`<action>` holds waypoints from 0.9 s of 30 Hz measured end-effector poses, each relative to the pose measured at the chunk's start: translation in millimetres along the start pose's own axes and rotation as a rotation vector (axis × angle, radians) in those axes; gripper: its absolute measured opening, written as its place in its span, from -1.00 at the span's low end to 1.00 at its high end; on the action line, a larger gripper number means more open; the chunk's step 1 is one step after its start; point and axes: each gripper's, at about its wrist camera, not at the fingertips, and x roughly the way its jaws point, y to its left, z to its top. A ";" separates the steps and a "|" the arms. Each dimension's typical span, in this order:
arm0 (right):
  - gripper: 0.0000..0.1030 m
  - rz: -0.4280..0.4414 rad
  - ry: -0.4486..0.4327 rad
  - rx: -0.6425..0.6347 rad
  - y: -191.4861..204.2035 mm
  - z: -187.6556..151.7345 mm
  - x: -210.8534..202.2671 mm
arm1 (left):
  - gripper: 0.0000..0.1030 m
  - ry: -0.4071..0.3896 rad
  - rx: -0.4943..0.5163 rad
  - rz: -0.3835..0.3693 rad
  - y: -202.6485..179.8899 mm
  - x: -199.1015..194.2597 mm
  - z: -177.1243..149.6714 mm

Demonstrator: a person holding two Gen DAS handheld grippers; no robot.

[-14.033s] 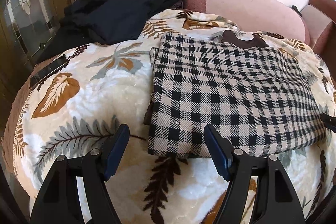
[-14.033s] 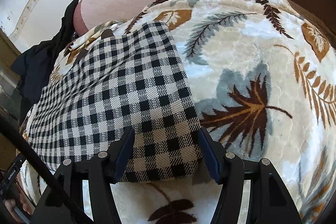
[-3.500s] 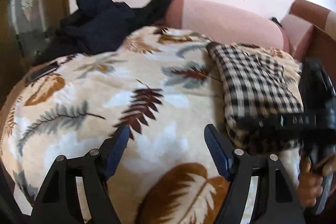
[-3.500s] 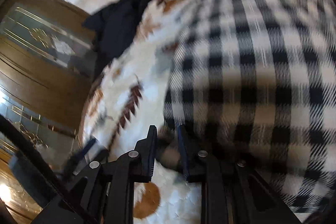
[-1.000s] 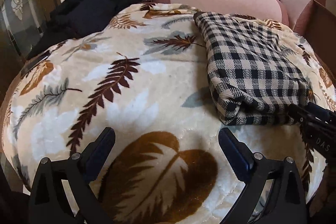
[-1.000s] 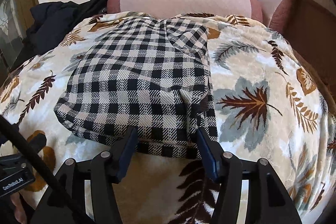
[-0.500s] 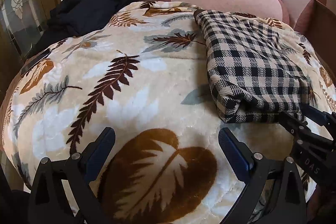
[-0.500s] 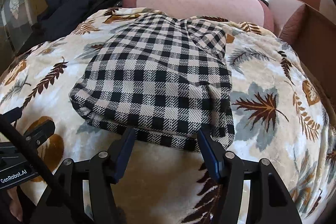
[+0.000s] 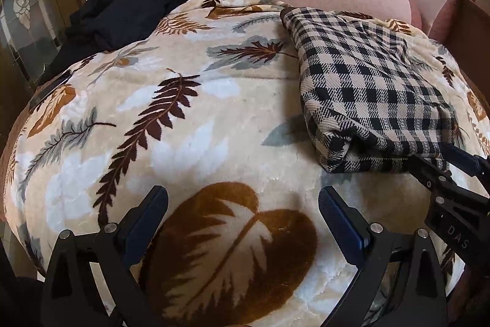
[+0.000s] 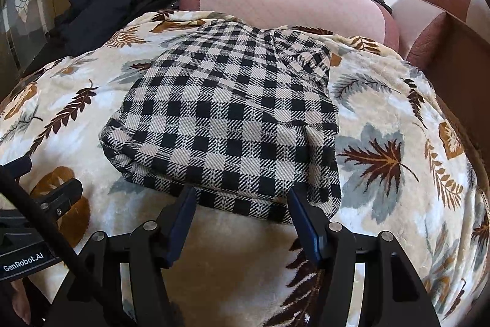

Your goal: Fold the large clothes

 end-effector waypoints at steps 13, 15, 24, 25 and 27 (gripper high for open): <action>0.29 -0.011 0.003 0.001 -0.8 -0.2 1.6 | 0.91 0.027 -0.014 -0.019 2.0 3.6 -1.2; 0.29 -0.011 0.003 -0.001 -1.0 -0.2 1.9 | 0.91 0.033 -0.015 -0.025 2.2 4.6 -1.2; 0.30 -0.014 0.002 -0.001 -0.2 -0.5 1.9 | 0.91 0.040 -0.011 -0.024 0.6 6.1 -2.2; 0.30 -0.014 0.002 -0.001 -0.5 -0.5 2.0 | 0.91 0.041 -0.011 -0.025 0.5 6.2 -2.4; 0.30 -0.013 0.003 -0.002 -0.3 -0.4 2.0 | 0.91 0.042 -0.010 -0.025 0.2 6.7 -2.5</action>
